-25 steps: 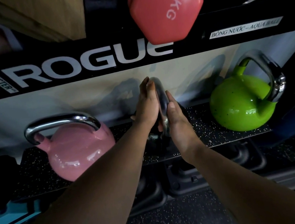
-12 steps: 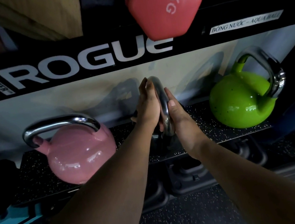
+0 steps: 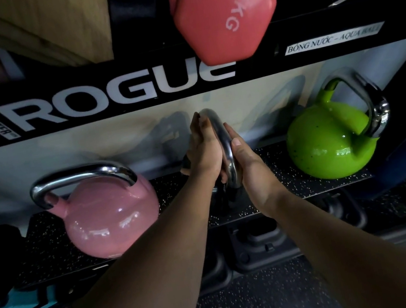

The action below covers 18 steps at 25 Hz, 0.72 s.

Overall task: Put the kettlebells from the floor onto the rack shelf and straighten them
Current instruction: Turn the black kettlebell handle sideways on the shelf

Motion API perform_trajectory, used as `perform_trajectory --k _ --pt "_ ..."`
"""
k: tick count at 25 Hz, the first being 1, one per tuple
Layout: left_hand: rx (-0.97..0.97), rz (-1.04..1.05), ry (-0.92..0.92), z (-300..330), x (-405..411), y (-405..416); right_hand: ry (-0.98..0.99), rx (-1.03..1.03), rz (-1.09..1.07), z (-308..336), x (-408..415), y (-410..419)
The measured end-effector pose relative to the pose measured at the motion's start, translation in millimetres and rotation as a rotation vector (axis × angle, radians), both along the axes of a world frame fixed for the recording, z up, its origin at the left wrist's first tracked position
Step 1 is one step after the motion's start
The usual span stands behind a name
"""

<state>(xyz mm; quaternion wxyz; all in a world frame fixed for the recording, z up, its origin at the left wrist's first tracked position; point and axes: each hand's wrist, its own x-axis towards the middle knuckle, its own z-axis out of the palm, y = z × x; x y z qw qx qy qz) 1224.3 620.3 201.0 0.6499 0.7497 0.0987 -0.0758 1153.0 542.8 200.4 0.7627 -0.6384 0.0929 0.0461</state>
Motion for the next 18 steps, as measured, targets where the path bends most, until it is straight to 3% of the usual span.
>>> perform_trajectory --k 12,18 --pt "0.009 -0.031 -0.015 1 -1 7 -0.019 -0.068 -0.022 2 -12 12" --pt "0.072 -0.117 0.009 -1 -2 15 0.019 -0.204 -0.023 14 -15 9"
